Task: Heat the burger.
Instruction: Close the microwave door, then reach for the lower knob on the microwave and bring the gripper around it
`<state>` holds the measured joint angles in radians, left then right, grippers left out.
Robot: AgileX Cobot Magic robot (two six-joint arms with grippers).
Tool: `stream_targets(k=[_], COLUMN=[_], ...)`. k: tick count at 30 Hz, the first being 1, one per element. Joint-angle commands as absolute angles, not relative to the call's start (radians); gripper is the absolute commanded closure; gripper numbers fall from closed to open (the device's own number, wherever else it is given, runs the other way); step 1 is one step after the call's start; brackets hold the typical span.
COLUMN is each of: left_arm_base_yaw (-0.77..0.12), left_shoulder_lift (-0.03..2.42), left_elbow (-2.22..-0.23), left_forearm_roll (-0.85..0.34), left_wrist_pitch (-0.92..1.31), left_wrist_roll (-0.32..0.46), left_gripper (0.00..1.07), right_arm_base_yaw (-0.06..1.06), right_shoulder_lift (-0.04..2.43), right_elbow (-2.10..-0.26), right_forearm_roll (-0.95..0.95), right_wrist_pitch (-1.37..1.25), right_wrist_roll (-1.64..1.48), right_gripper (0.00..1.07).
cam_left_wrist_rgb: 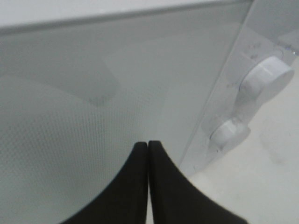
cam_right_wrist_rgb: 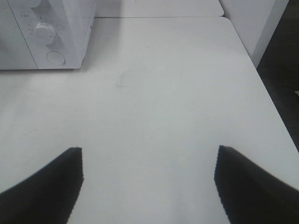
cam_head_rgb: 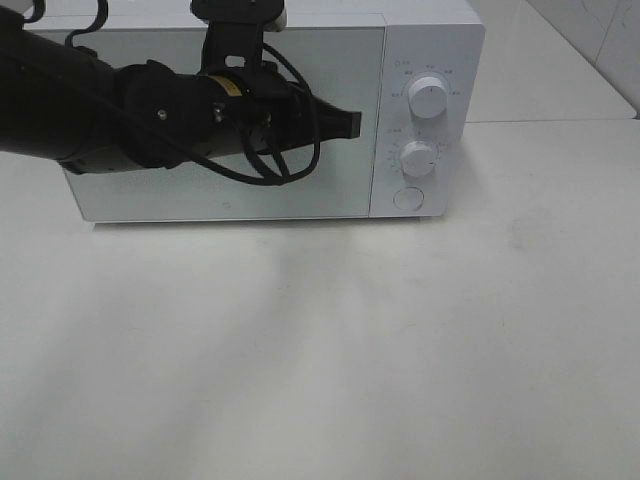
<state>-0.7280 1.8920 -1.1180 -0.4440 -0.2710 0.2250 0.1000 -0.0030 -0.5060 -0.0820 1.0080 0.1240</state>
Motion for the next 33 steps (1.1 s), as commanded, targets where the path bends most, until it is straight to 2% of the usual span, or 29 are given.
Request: stream_targets(k=[1,2,3,4,5,6,7,8,9,10,11,19,20,25,29,30,31,33], left_arm_base_yaw=[-0.728,-0.728,-0.728,-0.728,-0.728,-0.728,-0.728,-0.728,-0.728,-0.728,-0.728,-0.725,-0.725,-0.725,-0.725,-0.723,-0.723,-0.688], left_shoulder_lift=[1.834,1.834,1.802,1.802,1.772,1.761,1.761,1.740,1.730,1.730,1.713,1.649,1.630,1.586,1.530,1.510,1.510,1.480], left_elbow=[-1.073,-1.073,-1.048,-1.048,-1.025,-1.018,-1.018,-1.006,-1.003,-1.003,-1.002,-1.002,-1.002,-1.002,-1.002,-1.002,-1.002,-1.002], left_forearm_roll=[-0.449,-0.449,-0.449,-0.449,-0.449,-0.449,-0.449,-0.449,-0.448,-0.448,-0.435,-0.317,-0.291,-0.264,-0.190,-0.133,-0.133,-0.062], left_wrist_pitch=[-0.174,-0.174,-0.106,-0.106,-0.047,-0.025,-0.025,0.026,0.049,0.049,0.106,0.332,0.413,0.533,0.646,0.687,0.687,0.759], left_wrist_roll=[0.224,0.224,0.224,0.224,0.224,0.224,0.224,0.224,0.224,0.224,0.224,0.224,0.223,0.194,0.110,0.054,0.054,-0.037], left_gripper=[0.93,0.93,0.76,0.76,0.50,0.40,0.40,0.16,0.09,0.09,0.05,0.05,0.05,0.05,0.06,0.06,0.06,0.06], right_arm_base_yaw=[0.093,0.093,0.093,0.093,0.093,0.093,0.093,0.093,0.093,0.093,0.093,0.093,0.093,0.093,0.093,0.093,0.093,0.093], right_shoulder_lift=[-0.036,-0.036,-0.036,-0.036,-0.036,-0.036,-0.036,-0.036,-0.036,-0.036,-0.036,-0.036,-0.036,-0.036,-0.036,-0.036,-0.036,-0.036], right_elbow=[-0.502,-0.502,-0.502,-0.502,-0.502,-0.502,-0.502,-0.502,-0.502,-0.502,-0.502,-0.502,-0.502,-0.502,-0.502,-0.502,-0.502,-0.502], right_forearm_roll=[-0.085,-0.085,-0.085,-0.085,-0.085,-0.085,-0.085,-0.085,-0.085,-0.085,-0.085,-0.085,-0.085,-0.085,-0.085,-0.085,-0.085,-0.085], right_wrist_pitch=[0.997,0.997,0.997,0.997,0.997,0.997,0.997,0.997,0.997,0.997,0.997,0.997,0.997,0.997,0.997,0.997,0.997,0.997], right_wrist_roll=[0.123,0.123,0.123,0.123,0.123,0.123,0.123,0.123,0.123,0.123,0.123,0.123,0.123,0.123,0.123,0.123,0.123,0.123], right_gripper=[0.32,0.32,0.32,0.32,0.32,0.32,0.32,0.32,0.32,0.32,0.32,0.32,0.32,0.32,0.32,0.32,0.32,0.32])
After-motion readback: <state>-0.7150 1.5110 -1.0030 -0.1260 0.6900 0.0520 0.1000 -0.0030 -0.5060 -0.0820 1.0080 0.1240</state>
